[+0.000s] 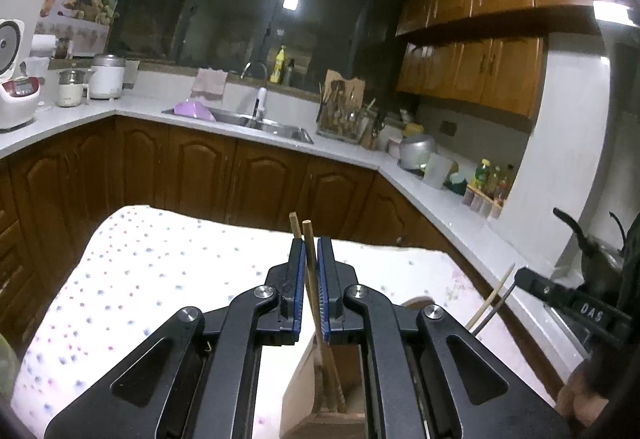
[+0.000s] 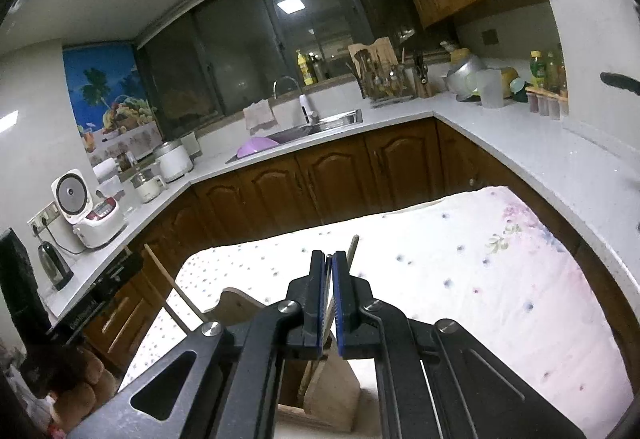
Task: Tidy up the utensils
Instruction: 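Lower the chopsticks into the holder and open both tools, then move both open tools back down toward the remaining utensils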
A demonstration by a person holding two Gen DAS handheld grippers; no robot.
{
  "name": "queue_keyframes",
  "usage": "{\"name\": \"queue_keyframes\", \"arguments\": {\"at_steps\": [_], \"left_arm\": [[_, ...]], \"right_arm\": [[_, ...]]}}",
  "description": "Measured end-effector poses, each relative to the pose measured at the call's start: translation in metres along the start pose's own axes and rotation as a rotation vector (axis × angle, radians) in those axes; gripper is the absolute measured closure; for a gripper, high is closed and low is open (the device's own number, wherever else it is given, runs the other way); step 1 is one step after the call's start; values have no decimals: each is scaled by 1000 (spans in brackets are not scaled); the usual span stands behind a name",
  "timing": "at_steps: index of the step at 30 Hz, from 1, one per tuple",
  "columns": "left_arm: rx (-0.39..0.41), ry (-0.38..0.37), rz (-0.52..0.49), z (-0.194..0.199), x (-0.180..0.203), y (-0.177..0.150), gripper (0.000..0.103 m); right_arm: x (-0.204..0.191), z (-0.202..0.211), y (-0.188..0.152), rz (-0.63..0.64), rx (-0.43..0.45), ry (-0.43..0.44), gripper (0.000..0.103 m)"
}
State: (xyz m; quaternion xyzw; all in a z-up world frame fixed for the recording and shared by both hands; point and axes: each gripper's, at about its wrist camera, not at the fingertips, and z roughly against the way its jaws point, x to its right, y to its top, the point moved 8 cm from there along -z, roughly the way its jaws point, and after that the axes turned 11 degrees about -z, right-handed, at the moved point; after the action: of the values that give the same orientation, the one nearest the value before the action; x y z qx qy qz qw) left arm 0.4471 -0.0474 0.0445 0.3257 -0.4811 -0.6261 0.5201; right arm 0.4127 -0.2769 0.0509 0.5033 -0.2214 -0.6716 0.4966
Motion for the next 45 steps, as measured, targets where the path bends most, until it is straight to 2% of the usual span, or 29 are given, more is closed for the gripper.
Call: {"name": "queue_keyframes", "arguments": {"at_steps": [13, 15, 19, 20, 21, 23, 26, 28, 30, 32, 35, 45], "left_arm": [[-29, 14, -7, -2, -6, -3, 96], [-36, 14, -15, -2, -6, -3, 96], [-49, 22, -28, 3, -4, -1, 94], [-51, 27, -29, 5, -5, -2, 88], [-52, 29, -25, 7, -6, -1, 74], [-41, 34, -12, 13, -8, 0, 57], [-37, 41, -10, 24, -12, 0, 55], [-36, 47, -6, 32, -15, -1, 43], [-30, 76, -8, 45, -20, -3, 19], [-19, 93, -12, 57, -24, -4, 13], [-23, 111, -14, 75, -30, -12, 7], [-92, 111, -25, 125, -33, -57, 6]], "right_arm": [[0, -2, 0, -4, -17, -6, 98], [0, -1, -1, -8, -21, -2, 94], [3, -1, -2, -21, -28, -2, 93], [3, 1, -2, -24, -25, -2, 85], [3, 4, -2, -25, -19, 0, 72], [2, 7, -1, -23, -10, 4, 58], [1, 15, -1, -26, -5, 12, 56], [0, 21, -2, -29, -3, 28, 44], [-1, 29, -3, -29, 7, 46, 17], [-1, 40, -6, -16, 32, 49, 9], [-2, 54, -14, 3, 41, 38, 8], [3, 94, -56, -4, -4, 52, 7]]}}
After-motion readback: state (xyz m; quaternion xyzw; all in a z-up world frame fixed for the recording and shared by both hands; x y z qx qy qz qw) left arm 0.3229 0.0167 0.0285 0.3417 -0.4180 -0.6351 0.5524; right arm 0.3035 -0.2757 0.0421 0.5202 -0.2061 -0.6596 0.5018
